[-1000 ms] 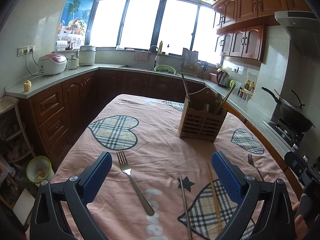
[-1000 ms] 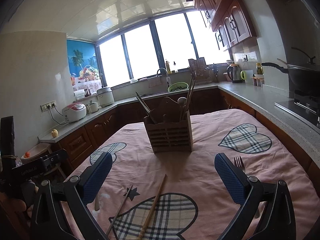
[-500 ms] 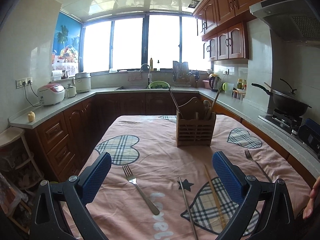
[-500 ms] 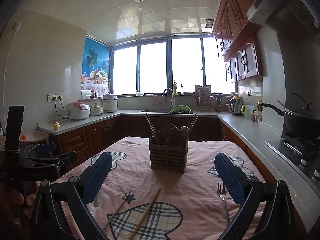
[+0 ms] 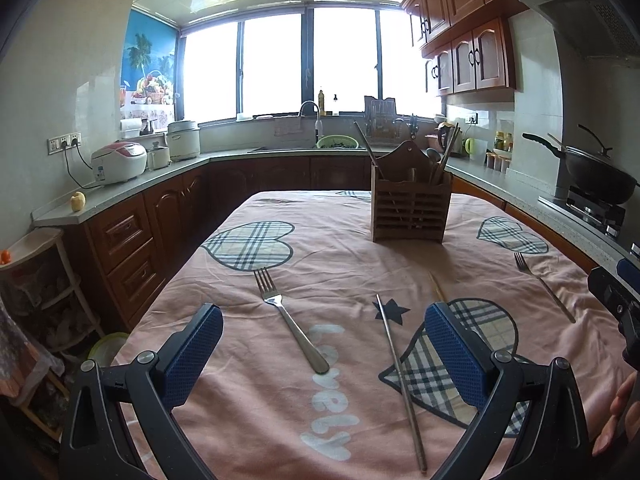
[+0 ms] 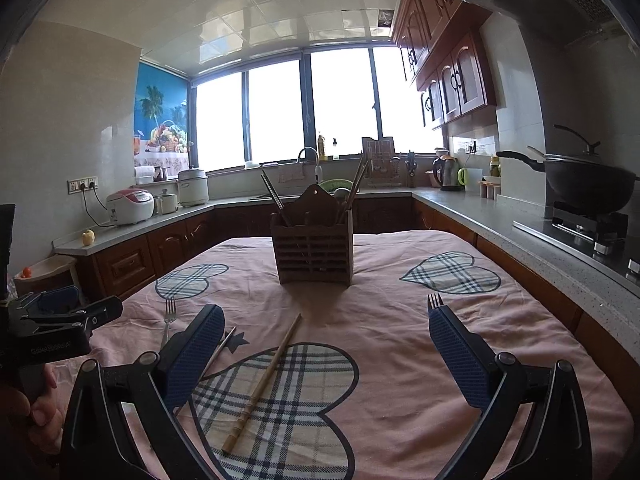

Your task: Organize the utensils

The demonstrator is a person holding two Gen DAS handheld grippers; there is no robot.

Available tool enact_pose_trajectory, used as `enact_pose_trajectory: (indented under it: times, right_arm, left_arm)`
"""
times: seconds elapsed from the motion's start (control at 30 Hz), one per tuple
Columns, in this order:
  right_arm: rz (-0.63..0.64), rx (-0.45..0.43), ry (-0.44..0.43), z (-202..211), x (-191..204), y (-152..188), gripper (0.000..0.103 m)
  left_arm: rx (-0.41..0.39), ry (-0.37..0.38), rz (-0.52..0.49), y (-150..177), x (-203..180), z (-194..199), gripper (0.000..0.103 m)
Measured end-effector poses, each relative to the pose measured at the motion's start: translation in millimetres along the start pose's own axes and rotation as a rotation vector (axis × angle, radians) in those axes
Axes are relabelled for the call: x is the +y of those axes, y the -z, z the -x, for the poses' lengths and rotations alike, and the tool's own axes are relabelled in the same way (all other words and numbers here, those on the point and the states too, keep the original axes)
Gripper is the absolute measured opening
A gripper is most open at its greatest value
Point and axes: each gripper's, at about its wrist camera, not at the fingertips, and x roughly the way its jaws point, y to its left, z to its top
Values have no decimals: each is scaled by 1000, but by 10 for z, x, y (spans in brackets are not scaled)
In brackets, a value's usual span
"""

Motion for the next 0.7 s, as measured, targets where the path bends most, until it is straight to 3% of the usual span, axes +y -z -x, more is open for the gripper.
enact_pose_trajectory:
  times: [0.7]
  right_arm:
    - [9,-65,-31,308,94,8,103]
  left_arm:
    - [-32,-5,28,150,158,299,102]
